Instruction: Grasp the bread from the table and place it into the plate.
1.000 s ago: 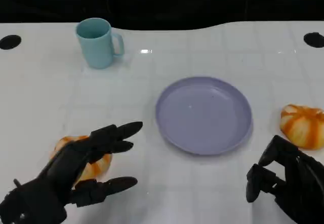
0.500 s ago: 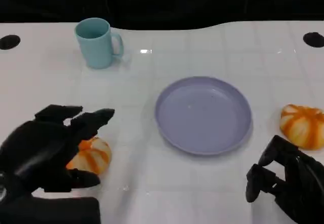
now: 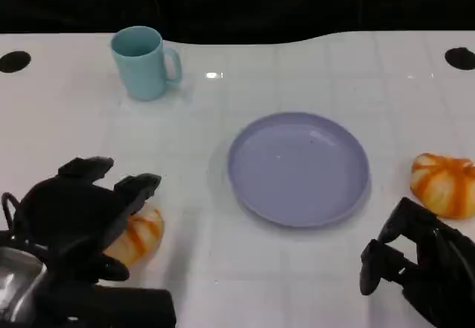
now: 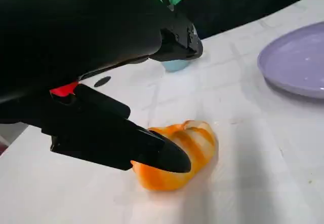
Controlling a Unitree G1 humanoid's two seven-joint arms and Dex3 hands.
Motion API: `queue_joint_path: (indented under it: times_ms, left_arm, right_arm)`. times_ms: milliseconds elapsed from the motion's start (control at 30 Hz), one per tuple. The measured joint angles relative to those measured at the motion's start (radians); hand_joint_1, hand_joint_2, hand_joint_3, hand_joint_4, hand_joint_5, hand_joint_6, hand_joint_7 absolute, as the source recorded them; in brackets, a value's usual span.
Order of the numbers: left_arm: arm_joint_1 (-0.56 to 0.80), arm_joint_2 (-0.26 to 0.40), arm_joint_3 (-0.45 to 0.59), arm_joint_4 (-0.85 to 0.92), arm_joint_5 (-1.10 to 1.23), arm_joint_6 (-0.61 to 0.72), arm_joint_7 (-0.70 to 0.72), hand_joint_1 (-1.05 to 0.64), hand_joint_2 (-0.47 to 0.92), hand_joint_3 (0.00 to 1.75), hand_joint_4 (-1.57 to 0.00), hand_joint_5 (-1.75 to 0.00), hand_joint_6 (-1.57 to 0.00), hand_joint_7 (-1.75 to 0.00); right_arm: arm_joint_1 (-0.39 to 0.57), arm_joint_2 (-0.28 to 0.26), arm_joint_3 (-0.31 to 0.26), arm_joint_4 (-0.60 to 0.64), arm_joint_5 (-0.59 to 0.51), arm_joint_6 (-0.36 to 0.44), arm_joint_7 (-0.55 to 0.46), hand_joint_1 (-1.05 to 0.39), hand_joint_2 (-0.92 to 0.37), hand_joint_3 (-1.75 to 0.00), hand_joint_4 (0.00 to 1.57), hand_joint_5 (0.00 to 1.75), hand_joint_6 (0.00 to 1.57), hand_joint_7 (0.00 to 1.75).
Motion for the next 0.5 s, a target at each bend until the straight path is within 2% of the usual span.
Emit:
queue_joint_path:
  times_ms: [167, 500]
  left_arm:
    - [-0.058, 0.0, -0.039, 0.128, -0.001, 0.0, 0.002, -0.6, 0.89, 0.01, -0.08, -0.1, -0.15, 0.0]
    - [-0.218, -0.016, -0.141, 0.475, -0.026, -0.015, 0.093, -0.63, 0.89, 0.0, -0.08, -0.08, -0.15, 0.0]
  right_arm:
    - [0.002, 0.0, 0.001, -0.005, -0.004, 0.001, -0.008, -0.58, -0.92, -0.34, 0.74, 1.75, 0.62, 1.57]
    - [0.006, 0.0, 0.0, -0.011, -0.003, 0.004, -0.011, -0.58, -0.92, -0.33, 0.75, 1.75, 0.62, 1.56]
